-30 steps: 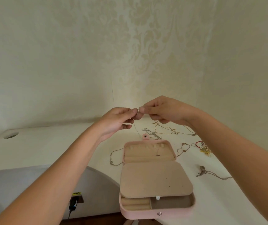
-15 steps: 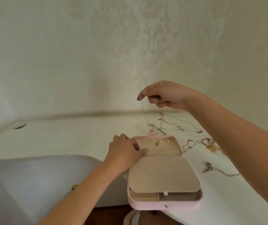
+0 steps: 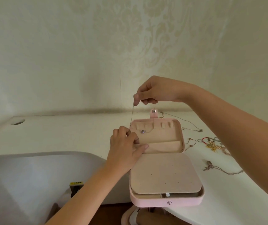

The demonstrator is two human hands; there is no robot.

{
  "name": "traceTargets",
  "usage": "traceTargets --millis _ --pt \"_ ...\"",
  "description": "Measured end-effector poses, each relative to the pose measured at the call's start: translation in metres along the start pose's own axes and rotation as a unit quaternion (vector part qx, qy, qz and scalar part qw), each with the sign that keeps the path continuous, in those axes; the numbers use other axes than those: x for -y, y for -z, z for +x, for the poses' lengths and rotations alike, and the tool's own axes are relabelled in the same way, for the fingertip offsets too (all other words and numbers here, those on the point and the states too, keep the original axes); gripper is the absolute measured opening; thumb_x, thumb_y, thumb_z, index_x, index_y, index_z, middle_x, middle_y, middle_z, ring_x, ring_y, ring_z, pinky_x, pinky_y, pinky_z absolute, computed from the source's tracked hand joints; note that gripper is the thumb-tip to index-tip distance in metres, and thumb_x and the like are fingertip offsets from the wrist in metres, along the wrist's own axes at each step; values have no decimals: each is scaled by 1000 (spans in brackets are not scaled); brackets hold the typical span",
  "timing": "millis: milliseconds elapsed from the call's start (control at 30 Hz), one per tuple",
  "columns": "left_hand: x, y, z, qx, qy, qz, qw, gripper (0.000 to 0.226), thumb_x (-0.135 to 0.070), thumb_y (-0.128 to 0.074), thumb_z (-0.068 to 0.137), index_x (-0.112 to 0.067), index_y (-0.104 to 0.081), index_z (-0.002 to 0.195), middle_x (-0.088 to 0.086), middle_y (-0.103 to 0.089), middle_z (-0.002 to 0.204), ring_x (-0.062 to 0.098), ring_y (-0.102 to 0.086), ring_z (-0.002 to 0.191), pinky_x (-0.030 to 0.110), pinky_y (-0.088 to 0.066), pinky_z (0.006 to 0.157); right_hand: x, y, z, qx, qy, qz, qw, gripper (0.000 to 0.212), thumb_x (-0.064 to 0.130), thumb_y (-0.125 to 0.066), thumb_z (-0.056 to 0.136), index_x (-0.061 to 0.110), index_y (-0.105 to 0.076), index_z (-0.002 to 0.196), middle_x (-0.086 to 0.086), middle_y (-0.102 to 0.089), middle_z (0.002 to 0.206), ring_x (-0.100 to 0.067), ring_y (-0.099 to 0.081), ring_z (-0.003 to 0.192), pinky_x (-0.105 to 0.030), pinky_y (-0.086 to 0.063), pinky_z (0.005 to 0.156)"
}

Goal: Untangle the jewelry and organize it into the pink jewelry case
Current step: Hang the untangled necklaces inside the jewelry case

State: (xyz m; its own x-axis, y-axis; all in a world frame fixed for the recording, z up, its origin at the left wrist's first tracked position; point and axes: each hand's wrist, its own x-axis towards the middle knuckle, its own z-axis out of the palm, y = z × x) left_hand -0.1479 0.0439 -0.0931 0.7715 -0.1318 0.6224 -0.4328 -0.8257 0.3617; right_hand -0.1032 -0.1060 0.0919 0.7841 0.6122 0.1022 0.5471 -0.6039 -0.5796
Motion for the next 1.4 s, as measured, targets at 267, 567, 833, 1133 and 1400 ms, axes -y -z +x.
traceTargets --millis 267,567,833,1133,1400 --pt "2 -5 -4 -107 -36 16 993 38 -56 -52 77 -19 -61 72 -1 -41 88 16 -32 87 33 -40 72 11 6 -4 -52 40 -16 998 22 25 -59 95 12 -75 90 5 -56 61 -2 -41 46 -12 -35 52" --pt "1 -7 -5 -141 -36 4 989 41 -56 -55 76 -15 -60 70 1 -43 84 17 -35 82 30 -38 69 -8 -43 -21 -96 37 -68 992 24 22 -55 96 7 -70 84 2 -73 75 -12 -60 47 -19 -45 50" --pt "3 -8 -8 -147 -49 -22 988 36 -46 -66 76 -11 -60 70 1 -41 84 20 -41 82 29 -43 65 -40 -103 -29 -257 77 -194 943 44 38 -33 89 9 -65 81 -13 -59 60 -34 -52 52 -34 -38 51" --pt "4 -9 -8 -159 -56 -8 986 34 -41 -69 74 -9 -61 70 3 -41 84 20 -40 81 28 -44 62 -30 -104 -36 -282 19 -14 959 22 17 -53 96 9 -71 86 6 -62 66 -3 -49 63 -14 -35 59" --pt "2 -8 -9 -157 -61 -14 986 33 -41 -67 76 -10 -59 72 2 -41 85 19 -40 82 25 -43 65 -19 -66 -23 -185 158 -168 955 13 9 -71 83 11 -77 94 3 -55 82 6 -46 61 -8 -37 61"
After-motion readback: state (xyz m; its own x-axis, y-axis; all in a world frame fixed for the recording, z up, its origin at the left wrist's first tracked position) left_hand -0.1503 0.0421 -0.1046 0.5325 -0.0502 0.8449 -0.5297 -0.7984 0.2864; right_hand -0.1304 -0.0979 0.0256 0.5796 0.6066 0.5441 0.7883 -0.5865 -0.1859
